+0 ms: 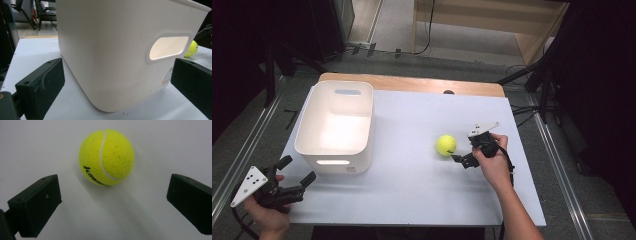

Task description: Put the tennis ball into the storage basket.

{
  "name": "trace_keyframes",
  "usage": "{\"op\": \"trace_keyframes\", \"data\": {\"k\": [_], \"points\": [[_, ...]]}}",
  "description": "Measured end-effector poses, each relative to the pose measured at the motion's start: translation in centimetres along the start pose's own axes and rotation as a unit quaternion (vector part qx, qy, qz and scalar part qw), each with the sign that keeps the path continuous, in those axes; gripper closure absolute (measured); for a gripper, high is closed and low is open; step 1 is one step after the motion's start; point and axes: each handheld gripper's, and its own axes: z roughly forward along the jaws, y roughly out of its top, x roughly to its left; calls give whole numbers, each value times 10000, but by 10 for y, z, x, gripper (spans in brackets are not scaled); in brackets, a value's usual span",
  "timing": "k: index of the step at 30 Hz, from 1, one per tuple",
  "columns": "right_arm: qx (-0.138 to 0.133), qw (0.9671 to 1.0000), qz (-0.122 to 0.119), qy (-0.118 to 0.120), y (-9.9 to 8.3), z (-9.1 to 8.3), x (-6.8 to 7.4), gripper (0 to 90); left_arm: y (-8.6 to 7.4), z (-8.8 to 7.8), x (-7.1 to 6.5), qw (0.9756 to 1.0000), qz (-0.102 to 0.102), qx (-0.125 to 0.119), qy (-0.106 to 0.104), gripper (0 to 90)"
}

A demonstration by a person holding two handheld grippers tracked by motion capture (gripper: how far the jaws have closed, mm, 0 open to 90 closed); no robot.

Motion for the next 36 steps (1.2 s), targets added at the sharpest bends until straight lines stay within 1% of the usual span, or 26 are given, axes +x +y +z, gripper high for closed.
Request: {"op": "trace_keyframes", "data": {"k": [4, 6, 7, 11, 17, 24, 25, 27, 28, 31, 36], "points": [[77, 9999, -64, 62, 4, 6, -1, 0, 0, 0, 0, 10000, 4, 1, -8, 0], [107, 9999, -32, 54, 5, 7, 0, 0, 0, 0, 0, 10000, -2, 8, -14, 0], [118, 9999, -62, 92, 7, 10, 0, 0, 0, 0, -1, 10000, -1, 5, -13, 0], [172, 9997, -129, 119, 10, 15, 0, 0, 0, 1, -1, 10000, 4, 11, -12, 0], [245, 9995, -181, 105, 13, 22, 1, 0, 0, 1, -1, 10000, 6, 22, -29, 0], [275, 9994, -186, 112, 15, 28, 0, 0, 0, 1, -1, 10000, 22, 36, -40, 0], [261, 9994, -182, 111, 15, 29, 0, 0, 0, 1, -1, 10000, 27, 39, -39, 0], [322, 9993, -139, 130, 16, 31, 0, 0, 0, 1, -1, 10000, 34, 50, -37, 0], [306, 9993, -186, 117, 16, 32, 0, 0, 0, 1, -1, 10000, 36, 60, -32, 0], [348, 9991, -224, 127, 18, 36, 1, 0, 0, 2, -1, 10000, 42, 54, -43, 0], [373, 9989, -246, 135, 20, 40, 1, 0, 0, 2, -1, 10000, 45, 57, -52, 0]]}}
